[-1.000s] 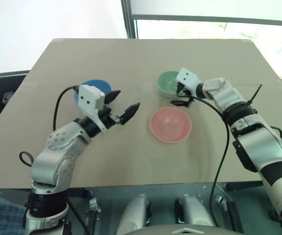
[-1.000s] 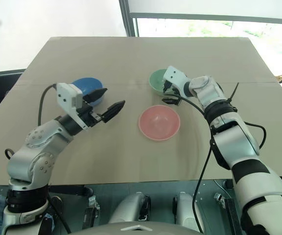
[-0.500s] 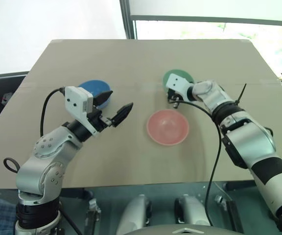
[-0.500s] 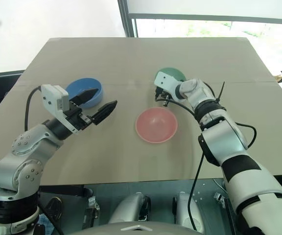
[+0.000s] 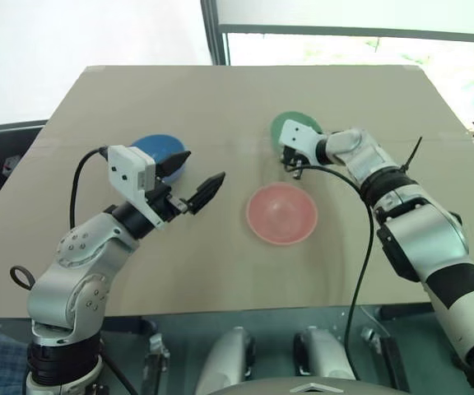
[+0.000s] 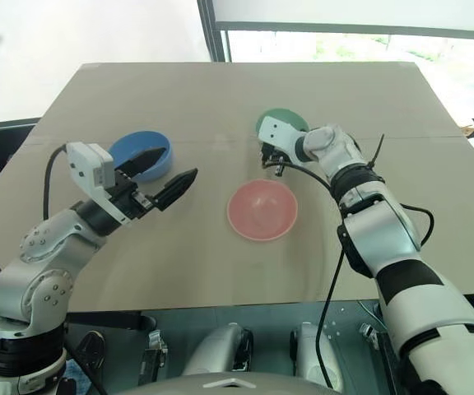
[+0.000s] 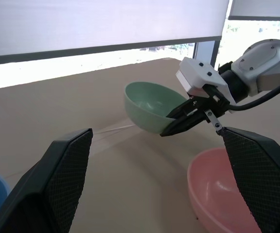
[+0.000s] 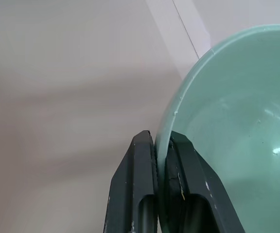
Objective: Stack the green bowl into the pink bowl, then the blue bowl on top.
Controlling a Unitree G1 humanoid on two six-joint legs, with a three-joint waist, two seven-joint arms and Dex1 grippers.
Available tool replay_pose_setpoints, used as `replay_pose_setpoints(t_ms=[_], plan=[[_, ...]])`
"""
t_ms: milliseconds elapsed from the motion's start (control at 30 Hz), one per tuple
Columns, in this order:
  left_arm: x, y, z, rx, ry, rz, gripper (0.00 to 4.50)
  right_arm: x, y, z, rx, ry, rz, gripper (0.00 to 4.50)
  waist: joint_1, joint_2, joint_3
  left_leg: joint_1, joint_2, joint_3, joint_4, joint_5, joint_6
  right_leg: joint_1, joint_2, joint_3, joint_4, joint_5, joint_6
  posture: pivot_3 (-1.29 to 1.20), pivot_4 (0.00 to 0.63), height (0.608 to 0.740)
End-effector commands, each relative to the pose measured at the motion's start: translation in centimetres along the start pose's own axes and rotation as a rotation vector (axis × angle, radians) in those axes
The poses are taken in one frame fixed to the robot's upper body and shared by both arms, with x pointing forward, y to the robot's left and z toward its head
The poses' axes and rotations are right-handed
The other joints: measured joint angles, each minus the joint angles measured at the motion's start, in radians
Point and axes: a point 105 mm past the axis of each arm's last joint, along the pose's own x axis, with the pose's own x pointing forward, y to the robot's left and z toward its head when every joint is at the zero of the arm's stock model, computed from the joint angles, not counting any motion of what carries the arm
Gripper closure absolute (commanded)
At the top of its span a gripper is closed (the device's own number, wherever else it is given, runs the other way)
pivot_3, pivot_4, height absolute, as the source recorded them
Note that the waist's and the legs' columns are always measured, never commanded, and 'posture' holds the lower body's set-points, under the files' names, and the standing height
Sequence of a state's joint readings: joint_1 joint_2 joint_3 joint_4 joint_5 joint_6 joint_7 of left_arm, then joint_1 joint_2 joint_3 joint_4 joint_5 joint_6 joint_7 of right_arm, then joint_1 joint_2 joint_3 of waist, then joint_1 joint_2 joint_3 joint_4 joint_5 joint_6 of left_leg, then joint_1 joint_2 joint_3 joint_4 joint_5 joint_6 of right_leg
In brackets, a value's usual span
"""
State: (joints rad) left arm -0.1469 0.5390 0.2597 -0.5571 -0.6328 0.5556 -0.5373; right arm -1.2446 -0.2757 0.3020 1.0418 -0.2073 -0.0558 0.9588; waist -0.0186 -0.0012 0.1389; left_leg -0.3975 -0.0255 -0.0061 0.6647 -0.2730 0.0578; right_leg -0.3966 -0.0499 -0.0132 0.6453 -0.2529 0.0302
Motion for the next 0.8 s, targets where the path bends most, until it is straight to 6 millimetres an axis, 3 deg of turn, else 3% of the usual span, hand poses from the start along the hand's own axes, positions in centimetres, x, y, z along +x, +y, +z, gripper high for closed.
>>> replay_pose_setpoints(t_ms=[33,200,333,433,533,567,600,667,800], plan=[[0.3,-0.7,0.6,0.011,-0.038,-0.053,0.00,-2.2,0.1,3.9,-0.082,-0.139,0.032,4.45,0.003,0.000,0.000,0.000,0.000,0.000,0.000,0.000,0.000,0.000,0.000,0.000,0.000,0.000,0.000,0.00,0.150,0.740],[0.8,-0.6,0.2,0.008,-0.038,-0.096,0.00,-5.8,3.9,5.7,-0.146,-0.177,0.124,4.45,0.008,0.000,0.000,-0.002,0.000,-0.001,-0.001,0.000,0.001,0.000,-0.001,-0.001,-0.002,0.000,0.000,0.00,0.150,0.740],[1.6,-0.2,0.0,0.001,-0.040,-0.143,0.00,-8.3,8.7,6.1,-0.164,-0.170,0.231,4.45,0.011,0.000,0.000,-0.001,0.000,-0.001,0.000,-0.001,0.001,0.000,-0.002,-0.001,-0.002,0.000,0.000,0.00,0.150,0.740],[2.2,-0.2,-0.1,0.002,-0.045,-0.181,0.00,-9.4,11.6,6.2,-0.151,-0.155,0.290,4.45,0.010,-0.001,0.000,-0.001,0.000,-0.001,0.000,-0.001,0.001,0.000,-0.002,-0.001,-0.002,0.000,0.000,0.00,0.150,0.740],[2.8,0.0,-0.3,-0.001,-0.039,-0.210,0.00,-9.9,13.2,6.4,-0.133,-0.139,0.303,4.45,0.007,-0.001,0.000,-0.001,0.000,-0.001,0.000,-0.001,0.001,0.000,-0.002,-0.001,-0.001,0.000,0.000,0.00,0.150,0.740],[2.9,0.0,-0.4,-0.002,-0.038,-0.219,0.00,-9.9,13.4,6.5,-0.129,-0.132,0.300,3.76,0.007,-0.001,0.000,-0.001,0.000,-0.001,0.000,-0.001,0.001,0.000,-0.002,-0.001,-0.001,0.000,0.000,0.00,0.150,0.740],[3.1,0.0,-0.4,-0.002,-0.038,-0.224,0.00,-9.9,13.5,6.5,-0.124,-0.127,0.298,3.58,0.007,-0.001,0.000,-0.001,0.001,-0.001,0.000,-0.001,0.001,0.000,-0.002,-0.001,-0.001,0.000,0.000,0.00,0.150,0.740],[3.3,-0.1,-0.5,-0.003,-0.037,-0.243,0.00,-9.9,13.4,6.5,-0.116,-0.117,0.277,2.58,0.008,-0.001,-0.001,-0.001,0.000,-0.001,0.000,-0.001,0.001,0.000,-0.002,-0.001,-0.001,0.000,0.000,0.00,0.150,0.740],[3.7,-0.2,-0.6,-0.004,-0.037,-0.269,0.00,-9.9,13.3,6.6,-0.099,-0.109,0.250,1.07,0.010,-0.001,0.000,-0.001,0.000,-0.001,0.000,-0.001,0.001,0.000,-0.003,-0.001,-0.002,0.000,0.000,0.00,0.150,0.740]])
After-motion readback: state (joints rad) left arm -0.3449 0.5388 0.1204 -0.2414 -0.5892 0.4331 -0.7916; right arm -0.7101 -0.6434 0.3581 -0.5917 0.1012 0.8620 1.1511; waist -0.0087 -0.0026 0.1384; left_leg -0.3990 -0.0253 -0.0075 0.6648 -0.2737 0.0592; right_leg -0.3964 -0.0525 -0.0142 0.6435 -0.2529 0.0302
